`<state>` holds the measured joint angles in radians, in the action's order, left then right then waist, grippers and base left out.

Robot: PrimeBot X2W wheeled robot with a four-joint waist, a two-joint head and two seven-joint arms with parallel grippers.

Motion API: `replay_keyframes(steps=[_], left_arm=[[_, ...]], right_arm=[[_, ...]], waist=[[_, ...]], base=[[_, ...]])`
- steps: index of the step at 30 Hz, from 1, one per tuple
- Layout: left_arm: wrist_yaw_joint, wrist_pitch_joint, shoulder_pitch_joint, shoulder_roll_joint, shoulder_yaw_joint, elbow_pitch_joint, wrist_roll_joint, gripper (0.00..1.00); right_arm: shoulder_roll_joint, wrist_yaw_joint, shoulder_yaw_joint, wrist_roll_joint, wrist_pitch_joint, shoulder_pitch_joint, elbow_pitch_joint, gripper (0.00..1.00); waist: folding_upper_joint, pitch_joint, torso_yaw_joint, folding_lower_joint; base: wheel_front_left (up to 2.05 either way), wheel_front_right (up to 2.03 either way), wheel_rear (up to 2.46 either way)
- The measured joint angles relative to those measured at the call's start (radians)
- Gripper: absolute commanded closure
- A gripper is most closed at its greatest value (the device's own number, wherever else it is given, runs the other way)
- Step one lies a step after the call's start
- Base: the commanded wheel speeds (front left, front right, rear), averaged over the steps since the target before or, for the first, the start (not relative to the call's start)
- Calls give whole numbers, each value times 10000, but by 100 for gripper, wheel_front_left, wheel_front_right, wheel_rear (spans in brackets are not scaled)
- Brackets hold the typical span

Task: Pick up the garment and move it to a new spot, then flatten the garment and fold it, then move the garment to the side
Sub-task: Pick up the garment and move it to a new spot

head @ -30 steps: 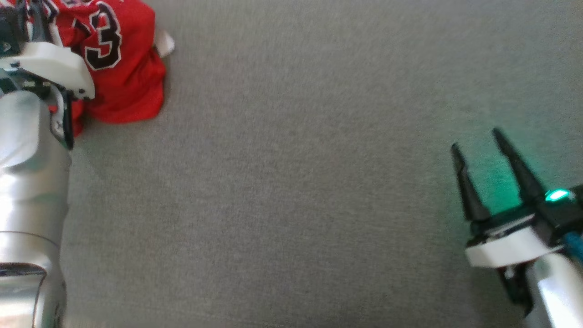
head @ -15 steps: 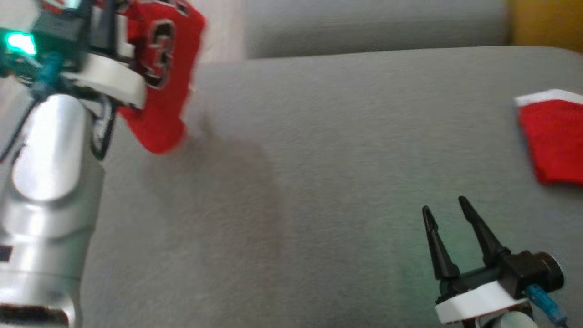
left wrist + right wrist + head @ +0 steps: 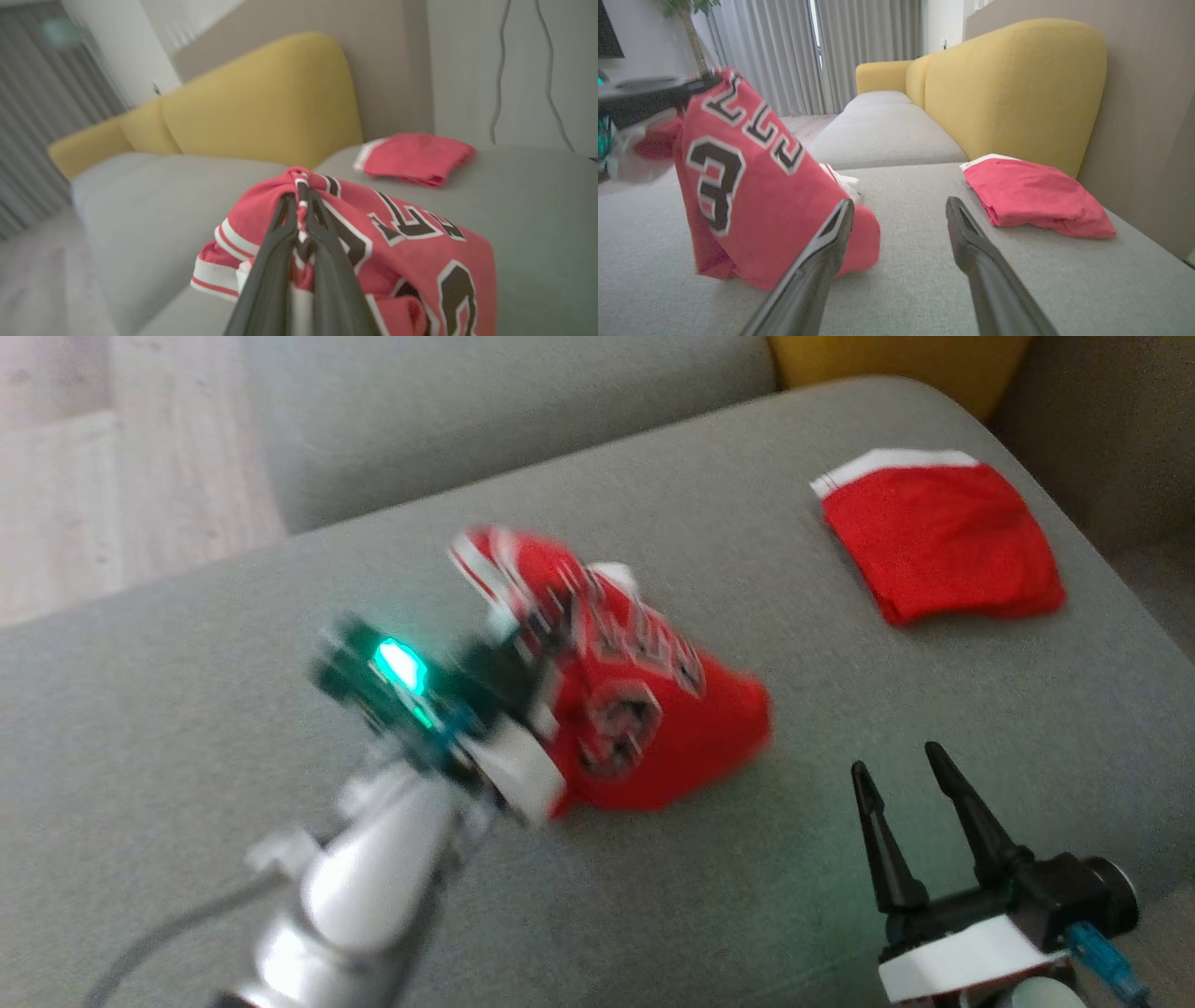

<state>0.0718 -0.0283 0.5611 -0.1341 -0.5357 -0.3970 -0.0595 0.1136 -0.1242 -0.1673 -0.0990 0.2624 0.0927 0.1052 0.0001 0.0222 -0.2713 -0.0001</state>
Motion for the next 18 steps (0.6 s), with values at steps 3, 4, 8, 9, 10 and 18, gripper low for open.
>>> replay_keyframes(steps=[3,4,8,9,10,18], left_arm=[[88,-418,-681,589,-652,-955,-46,100],[90,-600,-886,698,-853,-1296,-113,100],[165,-1356,-1467,807,-1570,-2318,-593,0],[163,-1530,-1511,811,-1774,-2435,-744,0],[132,-1699,-1569,809,-1942,-2395,-1032,0],[-1444,-2209,-2119,826,-2899,-1313,-2663,0]], right_arm=[[-29,0,-111,-67,0,-35,-2,0],[-38,0,-155,-67,0,-79,6,0],[-69,0,-186,-69,0,-453,25,0],[-65,0,-182,-71,0,-481,33,0],[-65,0,-199,-90,0,-489,52,0],[-73,0,56,-151,0,-148,219,0]], waist=[[0,387,-218,2],[0,526,-268,4],[0,933,-329,5],[0,967,-274,5],[0,976,-207,4],[0,432,822,1]], base=[[0,0,0],[0,0,0],[0,0,0],[0,0,0],[0,0,0],[0,0,0]])
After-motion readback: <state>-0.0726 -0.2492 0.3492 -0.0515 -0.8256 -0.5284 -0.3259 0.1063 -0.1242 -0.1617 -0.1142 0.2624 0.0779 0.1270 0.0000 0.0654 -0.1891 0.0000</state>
